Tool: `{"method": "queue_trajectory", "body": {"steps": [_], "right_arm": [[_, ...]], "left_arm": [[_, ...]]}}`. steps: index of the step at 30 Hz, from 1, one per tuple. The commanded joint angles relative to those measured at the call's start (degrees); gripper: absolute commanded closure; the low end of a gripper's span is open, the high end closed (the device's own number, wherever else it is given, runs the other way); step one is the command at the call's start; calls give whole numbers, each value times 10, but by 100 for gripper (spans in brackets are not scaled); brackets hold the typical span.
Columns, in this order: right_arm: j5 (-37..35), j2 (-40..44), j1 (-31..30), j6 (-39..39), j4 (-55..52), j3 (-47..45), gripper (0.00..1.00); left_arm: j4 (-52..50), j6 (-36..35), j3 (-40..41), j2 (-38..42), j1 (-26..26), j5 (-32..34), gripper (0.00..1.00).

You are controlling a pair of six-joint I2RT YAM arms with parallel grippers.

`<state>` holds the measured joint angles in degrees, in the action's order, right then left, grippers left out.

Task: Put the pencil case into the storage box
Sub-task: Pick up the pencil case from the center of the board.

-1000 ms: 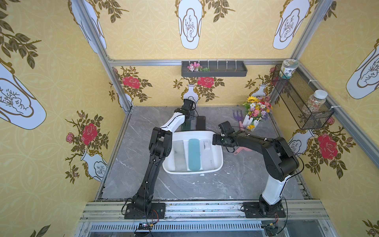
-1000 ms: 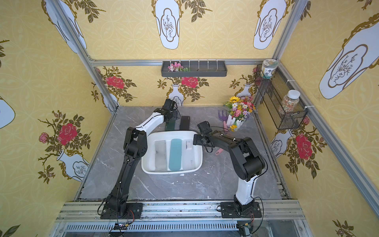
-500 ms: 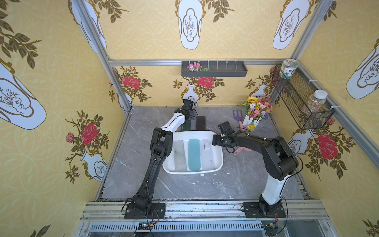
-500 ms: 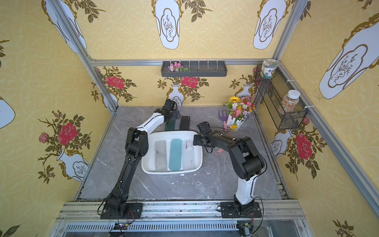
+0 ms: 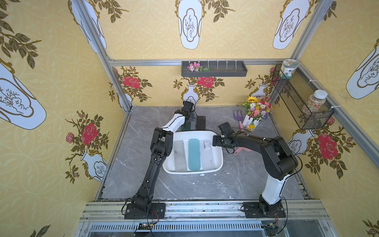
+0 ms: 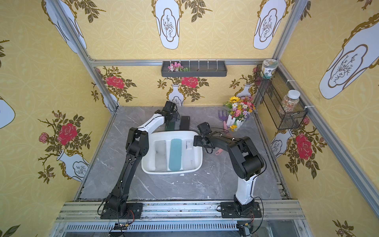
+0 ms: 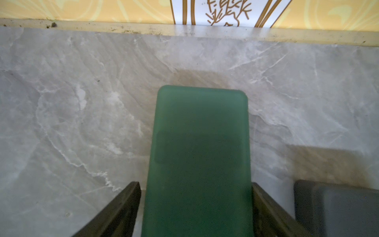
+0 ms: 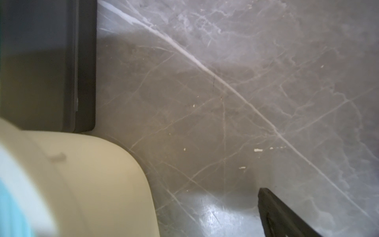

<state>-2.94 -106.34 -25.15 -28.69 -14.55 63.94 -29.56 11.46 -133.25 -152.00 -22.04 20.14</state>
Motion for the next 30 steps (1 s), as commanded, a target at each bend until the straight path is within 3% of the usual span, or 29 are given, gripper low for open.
{"method": "queue_trajectory", "body": {"steps": [1, 4, 30], "right_arm": [[0, -2, -1, -2, 19, -1, 3], [-1, -2, -1, -1, 19, -1, 3], [-5, -1, -1, 0, 16, -1, 3]], "left_arm": [[12, -4, 17, 2, 1, -15, 17], [14, -4, 19, 2, 3, -23, 29], [48, -10, 62, 62, 2, -17, 37]]}}
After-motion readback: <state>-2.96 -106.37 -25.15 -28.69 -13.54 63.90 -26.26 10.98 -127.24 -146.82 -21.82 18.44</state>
